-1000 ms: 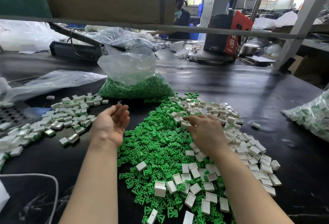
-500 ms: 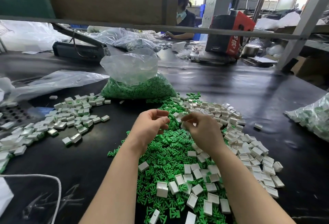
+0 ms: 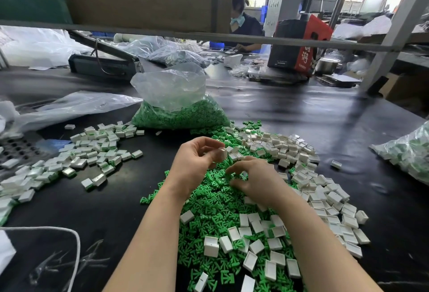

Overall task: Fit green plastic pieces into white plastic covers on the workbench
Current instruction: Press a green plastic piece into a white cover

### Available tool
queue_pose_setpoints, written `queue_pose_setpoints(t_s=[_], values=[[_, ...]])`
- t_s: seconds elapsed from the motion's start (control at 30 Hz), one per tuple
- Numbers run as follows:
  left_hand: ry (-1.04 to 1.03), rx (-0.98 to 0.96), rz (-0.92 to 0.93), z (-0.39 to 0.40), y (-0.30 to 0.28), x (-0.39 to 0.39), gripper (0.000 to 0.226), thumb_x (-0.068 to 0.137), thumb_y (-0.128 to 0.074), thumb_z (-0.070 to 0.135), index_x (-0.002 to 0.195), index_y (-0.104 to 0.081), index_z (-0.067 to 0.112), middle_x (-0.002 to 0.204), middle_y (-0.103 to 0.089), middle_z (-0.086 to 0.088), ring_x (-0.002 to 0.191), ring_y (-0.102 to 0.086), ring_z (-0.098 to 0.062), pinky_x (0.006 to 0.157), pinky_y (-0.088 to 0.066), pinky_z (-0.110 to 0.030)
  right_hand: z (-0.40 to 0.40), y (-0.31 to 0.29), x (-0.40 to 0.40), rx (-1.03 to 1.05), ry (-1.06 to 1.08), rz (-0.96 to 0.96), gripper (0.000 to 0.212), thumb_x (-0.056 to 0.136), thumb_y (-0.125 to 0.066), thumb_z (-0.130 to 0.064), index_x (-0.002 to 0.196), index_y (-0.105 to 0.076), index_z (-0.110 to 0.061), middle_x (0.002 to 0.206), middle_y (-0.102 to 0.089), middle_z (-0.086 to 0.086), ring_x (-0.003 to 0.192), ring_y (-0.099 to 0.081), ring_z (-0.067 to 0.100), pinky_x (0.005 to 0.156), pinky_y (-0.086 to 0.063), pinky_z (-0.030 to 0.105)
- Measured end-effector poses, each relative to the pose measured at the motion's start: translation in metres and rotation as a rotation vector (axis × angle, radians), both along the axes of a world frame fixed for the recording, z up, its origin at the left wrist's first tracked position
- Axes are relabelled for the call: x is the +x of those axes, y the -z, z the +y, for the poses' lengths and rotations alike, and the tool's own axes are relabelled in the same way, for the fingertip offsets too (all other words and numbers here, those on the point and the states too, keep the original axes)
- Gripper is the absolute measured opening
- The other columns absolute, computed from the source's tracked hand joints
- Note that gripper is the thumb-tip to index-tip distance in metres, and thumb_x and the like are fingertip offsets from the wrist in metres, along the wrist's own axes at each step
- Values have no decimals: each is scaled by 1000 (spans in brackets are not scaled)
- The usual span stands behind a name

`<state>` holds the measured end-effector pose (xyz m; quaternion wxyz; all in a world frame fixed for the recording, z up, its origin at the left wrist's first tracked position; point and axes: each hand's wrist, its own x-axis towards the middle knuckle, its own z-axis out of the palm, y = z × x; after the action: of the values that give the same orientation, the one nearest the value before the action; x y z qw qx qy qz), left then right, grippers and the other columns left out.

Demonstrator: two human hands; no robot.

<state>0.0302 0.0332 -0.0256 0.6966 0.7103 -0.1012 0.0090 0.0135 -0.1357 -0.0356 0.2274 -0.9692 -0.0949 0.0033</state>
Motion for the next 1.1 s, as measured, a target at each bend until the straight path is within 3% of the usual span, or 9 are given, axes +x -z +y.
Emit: queue_pose_setpoints(t_s=[0.13,0.33,0.5,0.73,0.8,0.87,0.93,1.03,1.1], values=[[46,-74,-1,-1,-2,-1,6,89,-67,7,94,-67,10,85,-75,-9,82,-71,-16,70,-55,-20,5,-5,-1,-48,4,-28,21,88,-69,-31,109,-66,-30,112,-63,-8,103,-55,10,99,-45,33],[11,-166,30,0,-4,0,8,88,-68,8,96,-66,9,83,-71,-6,77,-70,-15,68,-54,-22,7,-4,-4,-47,6,-57,33,91,-66,-27,123,-61,-23,117,-64,-4,103,-58,12,100,-47,34],[-11,-227,91,4,-1,1,10,89,-66,5,97,-68,10,83,-71,-3,77,-68,-15,70,-56,-24,5,-1,-3,-17,10,-80,19,93,-63,-22,111,-69,-17,110,-68,-2,97,-60,11,95,-50,30],[-2,-264,140,2,-2,0,8,90,-64,6,96,-65,11,82,-72,-5,78,-71,-16,70,-57,-25,3,-8,-3,735,127,-103,9,87,-70,-8,91,-73,-15,85,-74,1,76,-68,7,68,-52,14],[22,-283,148,1,-3,0,9,91,-63,7,98,-64,11,83,-74,-9,75,-72,-17,70,-59,-27,4,-11,-5,956,129,-50,11,87,-69,-5,94,-72,-12,89,-74,8,78,-67,14,69,-54,20],[35,-266,149,-1,-2,-1,9,91,-63,8,99,-64,12,81,-74,-10,75,-72,-17,70,-60,-27,5,-14,-5,1130,141,-10,12,87,-68,-3,96,-71,-10,94,-72,12,85,-66,25,80,-56,37],[45,-245,152,-3,-2,-2,10,90,-65,8,98,-65,12,81,-74,-10,75,-72,-17,69,-59,-27,7,-16,-4,1259,157,-6,11,86,-67,-1,94,-69,-9,89,-69,10,82,-63,27,80,-53,43],[78,-242,167,-7,-2,-3,14,85,-69,5,97,-64,11,81,-74,-10,74,-73,-18,64,-57,-25,13,-16,-3,1372,180,-41,10,85,-68,-2,90,-69,-11,75,-66,-1,66,-57,12,63,-50,27],[99,-237,166,-11,-3,-5,17,81,-72,5,95,-64,10,80,-74,-11,73,-73,-19,62,-56,-23,17,-15,-3,1374,199,-76,10,84,-69,-4,90,-69,-12,72,-67,-6,65,-58,10,66,-52,34]])
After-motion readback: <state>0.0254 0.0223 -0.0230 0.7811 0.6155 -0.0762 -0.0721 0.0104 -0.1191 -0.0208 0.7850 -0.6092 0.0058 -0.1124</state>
